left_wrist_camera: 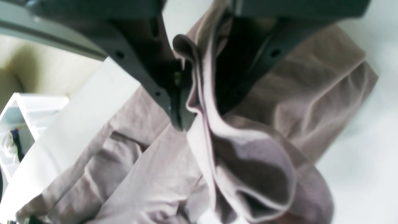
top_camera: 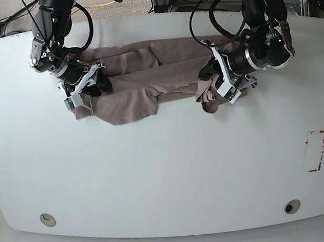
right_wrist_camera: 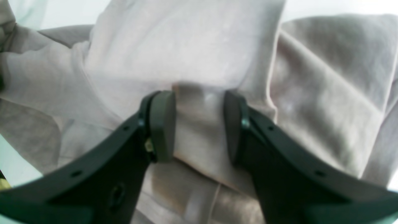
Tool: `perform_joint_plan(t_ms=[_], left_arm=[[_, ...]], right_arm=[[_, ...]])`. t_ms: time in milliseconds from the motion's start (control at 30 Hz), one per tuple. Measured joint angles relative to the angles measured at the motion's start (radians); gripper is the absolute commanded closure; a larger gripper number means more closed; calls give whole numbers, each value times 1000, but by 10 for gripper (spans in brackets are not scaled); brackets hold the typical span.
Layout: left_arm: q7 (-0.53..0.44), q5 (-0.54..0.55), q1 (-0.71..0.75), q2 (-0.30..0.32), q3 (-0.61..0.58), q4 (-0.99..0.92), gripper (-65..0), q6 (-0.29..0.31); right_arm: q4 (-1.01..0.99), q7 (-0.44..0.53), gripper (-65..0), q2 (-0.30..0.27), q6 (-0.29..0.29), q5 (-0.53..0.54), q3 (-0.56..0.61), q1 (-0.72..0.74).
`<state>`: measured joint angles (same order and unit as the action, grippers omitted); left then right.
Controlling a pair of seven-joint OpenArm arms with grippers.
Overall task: Fold the T-shirt properly
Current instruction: 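Fold the strip end held by the left gripper toward the right gripper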
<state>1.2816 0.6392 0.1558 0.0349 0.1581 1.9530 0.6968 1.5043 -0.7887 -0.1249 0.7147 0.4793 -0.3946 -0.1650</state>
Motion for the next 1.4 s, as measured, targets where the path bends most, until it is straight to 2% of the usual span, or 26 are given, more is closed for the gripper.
perform_joint_plan(t_ms=[133,167,267,367,533,633,733,800,900,967,1067,1200,1267,1400], left_arm=[[2,5,-6,-4,-6,-1,-261,0],[2,1,-7,-4,-21,-1,-279,0],[2,1,-6,1,-90,0,-297,-1],[5,9,-7,-2,-161,3,-299,-55],[87,43,-37,-8,-298,19,-294,-41],[79,56,-46,-21,-262,28,-294,-35],[86,45,-67,-11,-150,26,-294,-30],[87,43,-79,23,-91,24,-294,-31],[87,41,-74,91,-14,20,-293,-20],[76,42,-61,119,27,-3,-293,-14],[14,40,-18,160,65,-21,-293,-14],[-88,39,45,208,68,-26,-293,-13],[-127,39,54,210,63,-54,-293,-11],[-190,47,53,207,27,-178,-293,-7]], right_arm=[[0,-1,-252,0,0,0,0,3],[0,-5,-252,0,0,0,0,6],[0,-19,-252,0,0,-2,0,14],[0,-19,-252,0,0,-3,0,17],[-1,-22,-252,0,0,-3,0,18],[-1,-23,-252,0,0,-2,1,18],[3,-26,-252,0,0,-1,2,21],[28,-50,-262,1,-5,-13,3,23],[89,-140,-265,8,-11,-34,0,26],[113,-201,-292,10,-11,-40,-2,42],[146,-284,-390,15,-16,-61,-23,82],[187,-373,-518,67,-16,-3,-196,137],[182,-422,-547,63,-18,41,-257,148],[127,-494,-539,13,-18,156,-357,167]])
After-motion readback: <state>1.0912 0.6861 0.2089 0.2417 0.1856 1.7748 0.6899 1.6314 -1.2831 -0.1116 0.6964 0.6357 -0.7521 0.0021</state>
